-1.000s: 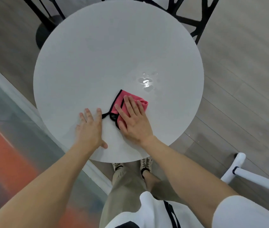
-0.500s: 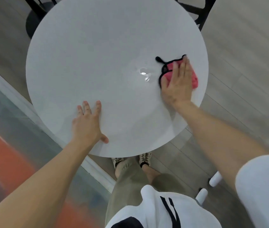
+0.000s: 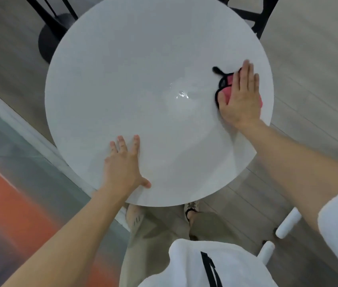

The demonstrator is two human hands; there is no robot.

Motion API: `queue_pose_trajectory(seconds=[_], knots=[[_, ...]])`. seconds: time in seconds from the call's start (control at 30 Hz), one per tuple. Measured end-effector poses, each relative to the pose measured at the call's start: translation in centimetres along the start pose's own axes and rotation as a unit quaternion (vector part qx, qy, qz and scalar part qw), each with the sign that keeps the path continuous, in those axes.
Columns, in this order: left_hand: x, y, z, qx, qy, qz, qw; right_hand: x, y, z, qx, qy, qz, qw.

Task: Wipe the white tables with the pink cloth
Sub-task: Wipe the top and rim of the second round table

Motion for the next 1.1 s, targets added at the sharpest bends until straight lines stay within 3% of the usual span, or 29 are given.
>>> queue_pose_trajectory(seconds=[0.1,0.2,0.27,0.4,0.47,0.57,0.63,0.7,0.77,0.83,0.9,0.97,1.03,1.1], knots=[[2.5,0.6,0.9,-0.053,0.005,-0.005,0.999,-0.9,3.1,-0.7,-0.093,0.0,0.027,0.995],[6.2,2.7,3.2,-0.114,-0.018,-0.035,0.993,-0.8,0.6,5.2,-0.12,-0.005,0.006,0.993],[8.7,4.8,4.7,-0.124,-0.027,-0.047,0.991,-0.2,-3.5,12.1,-0.065,0.012,-0.014,0.998],[12.4,9.5,7.0,-0.131,-0.013,-0.045,0.99,1.1,-12.7,26.4,0.18,0.071,0.021,0.981],[13.9,12.1,7.9,-0.134,0.013,-0.043,0.99,1.3,-14.3,28.3,0.245,0.073,0.043,0.966],[14.8,15.5,8.3,-0.134,0.05,-0.036,0.989,1.3,-12.4,25.1,0.279,0.031,0.046,0.959],[14.5,17.0,8.2,-0.13,0.043,-0.021,0.99,0.6,-9.3,19.8,0.206,0.001,0.019,0.978],[13.9,17.7,8.3,-0.132,0.031,-0.018,0.991,-0.5,-5.4,12.5,0.038,-0.04,-0.001,0.999],[13.8,17.9,8.5,-0.138,0.037,-0.023,0.989,-1.2,-2.4,6.4,-0.145,-0.056,0.028,0.987],[13.9,18.0,8.6,-0.145,0.05,-0.027,0.988,-1.6,-0.8,4.9,-0.271,-0.042,0.04,0.961],[14.0,17.9,8.5,-0.15,0.063,-0.029,0.986,-1.3,-0.5,8.6,-0.31,-0.04,0.022,0.95],[13.9,17.9,8.6,-0.154,0.066,-0.031,0.985,-0.7,-2.1,15.2,-0.239,-0.044,0.013,0.97],[14.0,17.9,8.7,-0.156,0.066,-0.028,0.985,0.0,-4.5,20.9,-0.094,-0.038,0.023,0.995],[14.0,17.9,8.6,-0.155,0.075,-0.023,0.985,0.6,-5.9,22.2,0.052,-0.038,0.01,0.998]])
Point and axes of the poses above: each hand's wrist, its own y-axis towards the middle knuckle, its own x-axis out of the back of the hand, z = x × y, the point moved 3 cm from there along y, towards the middle knuckle, and after that the axes turned 14 degrees about -y, right-handed, at the moved point
